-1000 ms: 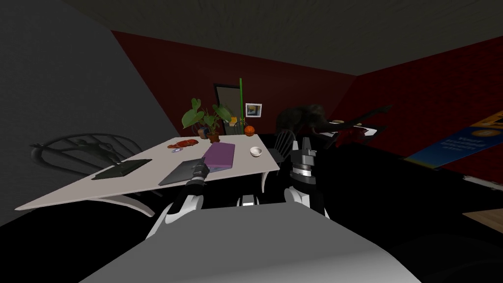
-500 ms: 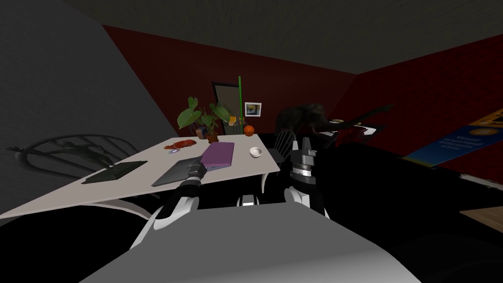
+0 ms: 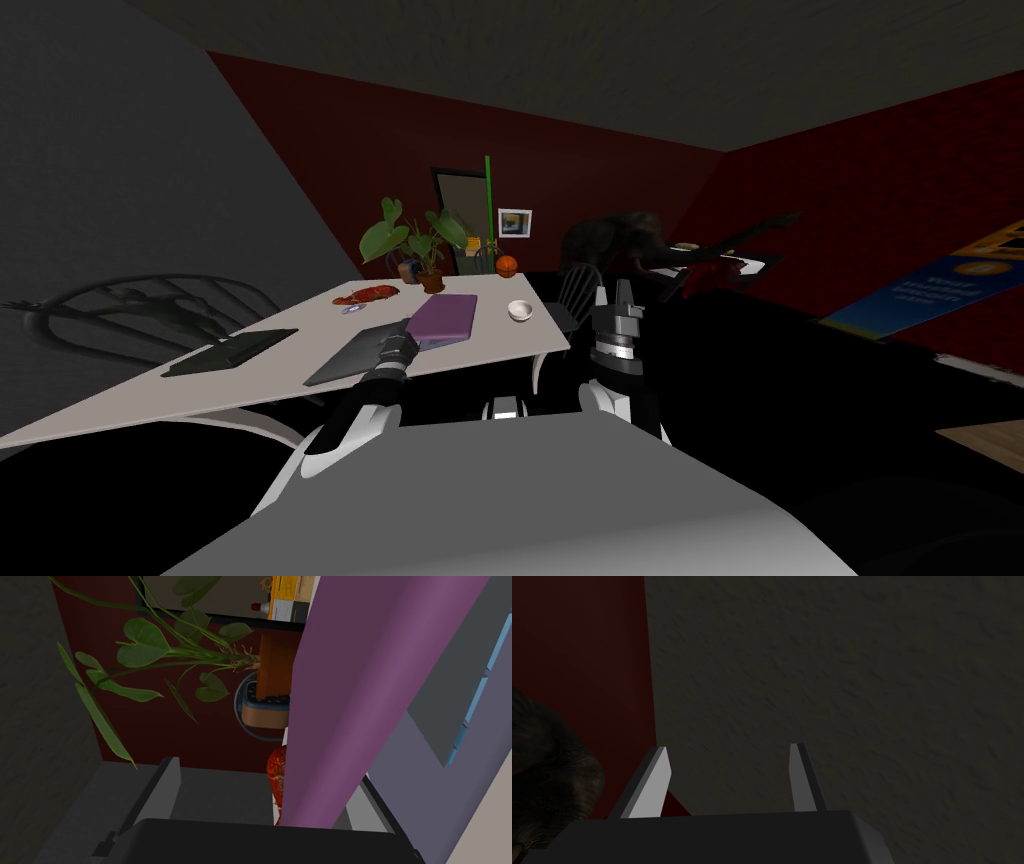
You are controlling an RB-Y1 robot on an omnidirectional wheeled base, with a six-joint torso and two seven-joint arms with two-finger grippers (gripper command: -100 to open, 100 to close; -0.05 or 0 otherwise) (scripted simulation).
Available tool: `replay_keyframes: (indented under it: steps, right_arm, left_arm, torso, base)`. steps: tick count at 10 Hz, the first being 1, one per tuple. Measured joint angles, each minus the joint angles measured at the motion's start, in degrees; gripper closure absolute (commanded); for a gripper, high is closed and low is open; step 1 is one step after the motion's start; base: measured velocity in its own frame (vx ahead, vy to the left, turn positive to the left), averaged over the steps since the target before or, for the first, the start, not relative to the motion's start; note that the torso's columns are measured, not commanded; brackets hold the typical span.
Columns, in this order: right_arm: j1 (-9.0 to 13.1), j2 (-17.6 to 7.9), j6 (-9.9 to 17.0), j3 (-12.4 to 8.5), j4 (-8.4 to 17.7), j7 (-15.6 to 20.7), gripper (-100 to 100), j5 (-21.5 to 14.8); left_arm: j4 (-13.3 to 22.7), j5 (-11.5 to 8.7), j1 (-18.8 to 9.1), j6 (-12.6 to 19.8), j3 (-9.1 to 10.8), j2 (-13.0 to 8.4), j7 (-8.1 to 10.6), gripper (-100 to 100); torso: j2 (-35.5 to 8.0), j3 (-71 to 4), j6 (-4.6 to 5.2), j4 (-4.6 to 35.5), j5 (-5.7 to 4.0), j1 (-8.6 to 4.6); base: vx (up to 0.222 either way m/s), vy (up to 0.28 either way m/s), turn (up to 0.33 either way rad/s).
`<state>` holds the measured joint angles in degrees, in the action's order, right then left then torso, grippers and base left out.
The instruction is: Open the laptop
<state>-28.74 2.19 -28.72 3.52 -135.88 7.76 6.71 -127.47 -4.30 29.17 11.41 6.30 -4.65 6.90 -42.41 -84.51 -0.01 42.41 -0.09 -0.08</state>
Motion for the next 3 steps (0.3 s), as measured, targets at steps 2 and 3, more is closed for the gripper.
replay_keyframes:
  steps: [2,3]
  right_arm:
    - [0.0,0.0,0.0,0.0,0.0,0.0,0,0.0]
    - [0.0,0.0,0.0,0.0,0.0,0.0,0,0.0]
  left_arm:
    - [0.01,0.0,0.0,0.02,0.0,0.0,0.0,0]
    - [0.01,0.0,0.0,0.02,0.0,0.0,0.0,0]
  torso:
    - [0.09,-0.04,0.01,-0.1,0.08,0.06]
    - [0.13,-0.06,0.01,-0.12,0.09,0.08]
  base:
    - [0.0,0.0,0.0]
    - [0.0,0.0,0.0]
